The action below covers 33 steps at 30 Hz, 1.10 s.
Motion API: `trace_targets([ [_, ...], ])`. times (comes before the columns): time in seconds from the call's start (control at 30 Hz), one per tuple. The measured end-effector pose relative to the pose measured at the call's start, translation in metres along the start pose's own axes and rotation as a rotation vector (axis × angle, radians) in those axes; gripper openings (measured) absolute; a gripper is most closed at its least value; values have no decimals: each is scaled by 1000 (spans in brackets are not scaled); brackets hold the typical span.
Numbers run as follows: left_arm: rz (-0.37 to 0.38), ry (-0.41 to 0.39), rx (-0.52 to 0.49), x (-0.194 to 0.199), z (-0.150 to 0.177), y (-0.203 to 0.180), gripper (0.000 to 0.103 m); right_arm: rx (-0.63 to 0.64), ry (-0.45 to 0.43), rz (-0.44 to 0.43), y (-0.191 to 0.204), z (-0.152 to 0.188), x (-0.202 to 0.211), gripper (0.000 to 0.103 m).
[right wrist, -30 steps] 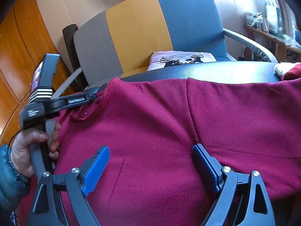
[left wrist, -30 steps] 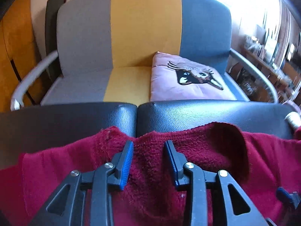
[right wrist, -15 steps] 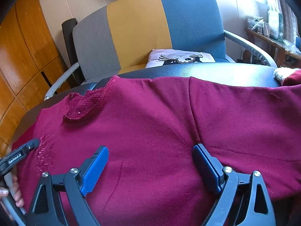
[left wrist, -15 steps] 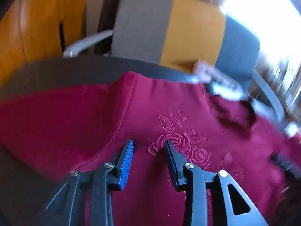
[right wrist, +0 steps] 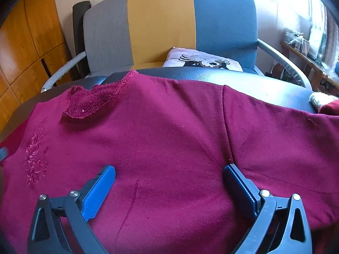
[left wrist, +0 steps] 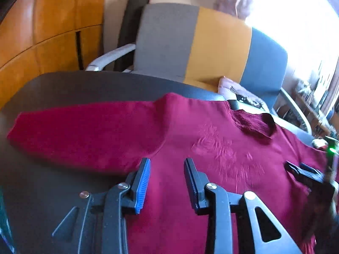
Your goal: Fold clothes
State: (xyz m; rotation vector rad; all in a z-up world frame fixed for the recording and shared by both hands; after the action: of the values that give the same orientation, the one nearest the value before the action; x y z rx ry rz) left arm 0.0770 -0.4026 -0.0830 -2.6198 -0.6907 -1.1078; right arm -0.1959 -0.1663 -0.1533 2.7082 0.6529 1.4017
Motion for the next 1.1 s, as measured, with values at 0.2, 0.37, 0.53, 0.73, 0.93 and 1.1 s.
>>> trace_targets([
  [0.2,12,47,-20,42,62,11,33,45,44,31,6,0,17,103],
  [0.37,75,58,-5,64,102,12,33,68,15,-113,10,28,82,103],
  [0.53,133,49,-108,75,118,-21,33,152,79,-244,7,85,130,103],
  [0.73,77,71,-219,70,136,-44,34,271,175,-185,-12,158,147,99],
  [0.93,36,89,-213,71,132,-44,35,252,80,-208,-36,188,165,100],
  [1.1,47,31,-231,68,104,-64,34,204,106,-231,-35,176,165,103],
])
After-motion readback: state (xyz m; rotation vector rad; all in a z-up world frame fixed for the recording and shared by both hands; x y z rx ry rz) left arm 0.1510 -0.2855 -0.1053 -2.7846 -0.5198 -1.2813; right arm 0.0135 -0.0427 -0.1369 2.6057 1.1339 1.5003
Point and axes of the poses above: each gripper's, at about its wrist camera, not at the fingertips, and x roughly against the way its jaws point, y to its left, z to its underside, the point moved 1 cm from there along -x, roughly the way its jaws point, and after that the axes turned 13 degrees about -x, right-handed, at the moved point
